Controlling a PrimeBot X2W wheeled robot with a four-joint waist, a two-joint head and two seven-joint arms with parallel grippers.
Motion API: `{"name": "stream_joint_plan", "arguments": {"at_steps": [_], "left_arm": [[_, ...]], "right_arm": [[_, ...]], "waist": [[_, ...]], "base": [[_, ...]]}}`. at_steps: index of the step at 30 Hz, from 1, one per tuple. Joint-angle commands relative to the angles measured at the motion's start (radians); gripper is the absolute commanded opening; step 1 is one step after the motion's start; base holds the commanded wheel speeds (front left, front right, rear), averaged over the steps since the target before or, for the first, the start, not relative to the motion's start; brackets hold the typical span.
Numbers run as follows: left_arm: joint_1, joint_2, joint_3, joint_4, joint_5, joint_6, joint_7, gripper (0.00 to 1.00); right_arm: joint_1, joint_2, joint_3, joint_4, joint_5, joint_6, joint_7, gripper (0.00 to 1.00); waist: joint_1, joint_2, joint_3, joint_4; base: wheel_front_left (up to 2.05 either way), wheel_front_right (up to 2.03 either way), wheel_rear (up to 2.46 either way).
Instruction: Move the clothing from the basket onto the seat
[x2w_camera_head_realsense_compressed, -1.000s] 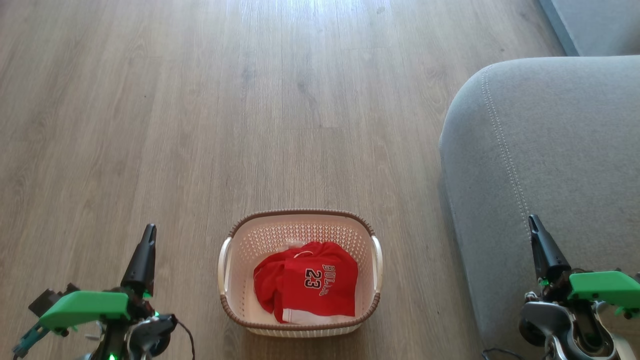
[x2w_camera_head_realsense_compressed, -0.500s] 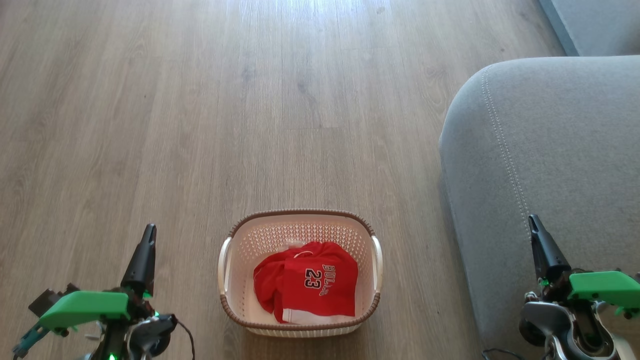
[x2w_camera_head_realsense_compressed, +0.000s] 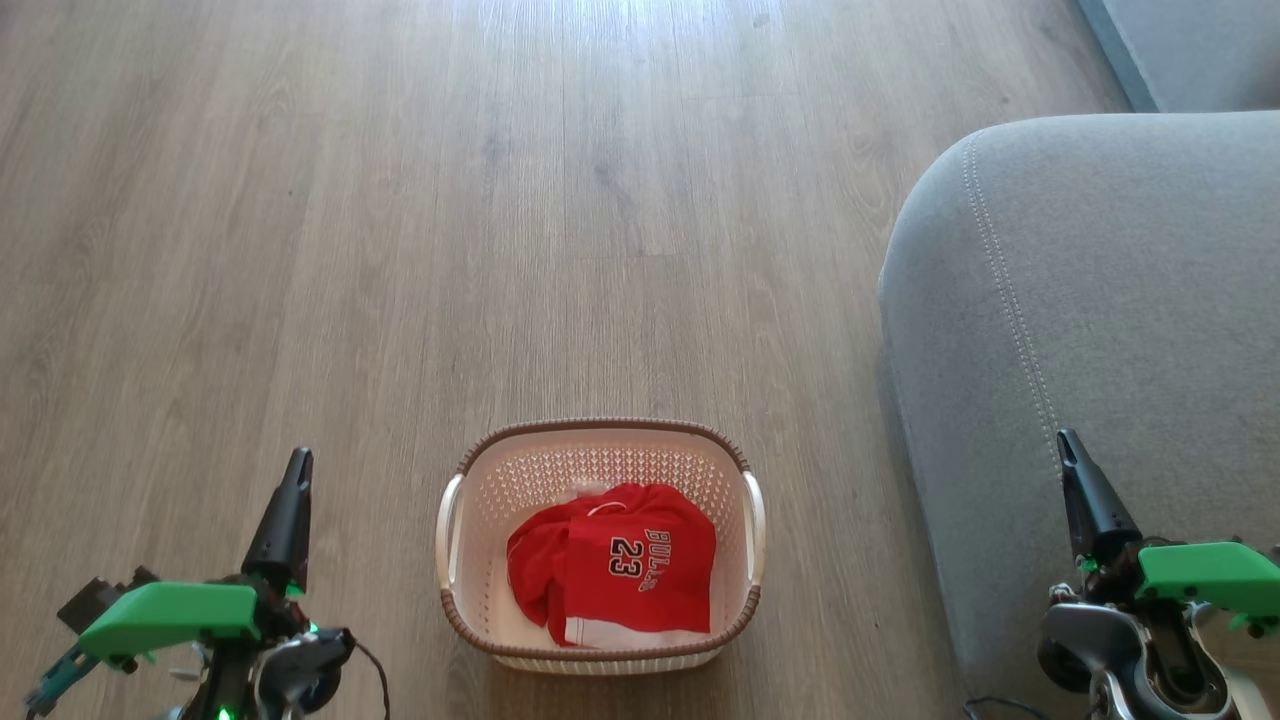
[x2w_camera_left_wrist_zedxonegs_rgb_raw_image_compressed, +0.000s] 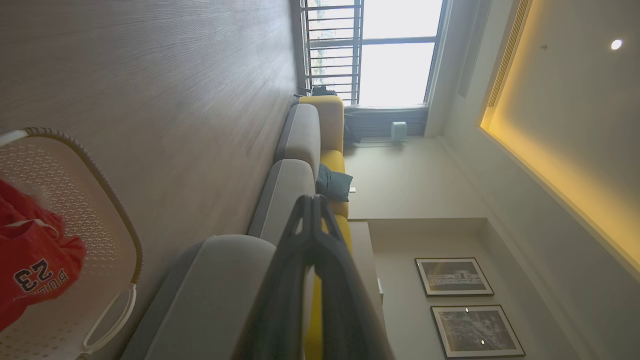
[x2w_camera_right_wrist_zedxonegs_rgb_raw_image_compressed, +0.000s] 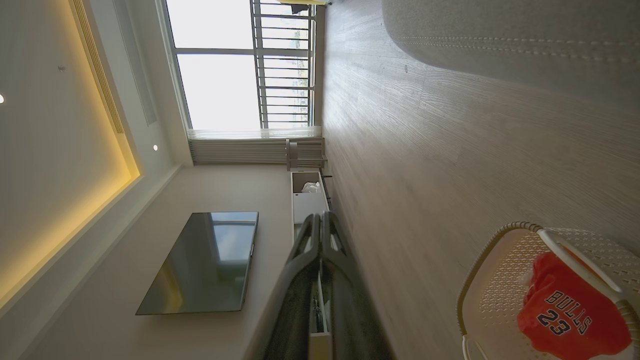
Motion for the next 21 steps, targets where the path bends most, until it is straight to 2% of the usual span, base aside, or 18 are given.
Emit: {"name": "stream_joint_plan", "arguments": {"at_steps": [1, 4, 5, 8, 21], "left_arm": [[-0.047, 0.009, 0.031, -0.029, 0.007, -0.009, 0.003, 0.0], [-0.047, 0.009, 0.031, -0.029, 0.007, -0.009, 0.003, 0.0], [0.001, -0.001, 0.0, 0.003, 0.0, 0.001, 0.0, 1.0], [0.019, -0.004, -0.002, 0.04, 0.0, 0.002, -0.001, 1.0], [0.01, -0.002, 0.011, 0.017, 0.019, 0.001, -0.04, 1.0]], "right_arm": [[-0.052, 0.004, 0.017, -0.032, -0.007, 0.001, 0.006, 0.0], [-0.052, 0.004, 0.017, -0.032, -0.007, 0.001, 0.006, 0.0], [0.0, 0.0, 0.001, 0.003, 0.0, 0.0, 0.0, 1.0], [0.018, 0.0, 0.007, 0.042, 0.0, 0.0, -0.001, 1.0], [0.009, 0.0, 0.015, 0.02, -0.033, 0.0, -0.039, 1.0]], "waist": [[0.0, 0.0, 0.0, 0.0], [0.0, 0.0, 0.0, 0.0], [0.0, 0.0, 0.0, 0.0], [0.0, 0.0, 0.0, 0.0], [0.0, 0.0, 0.001, -0.004]], "base": [[0.0, 0.0, 0.0], [0.0, 0.0, 0.0], [0.0, 0.0, 0.0], [0.0, 0.0, 0.0], [0.0, 0.0, 0.0]]}}
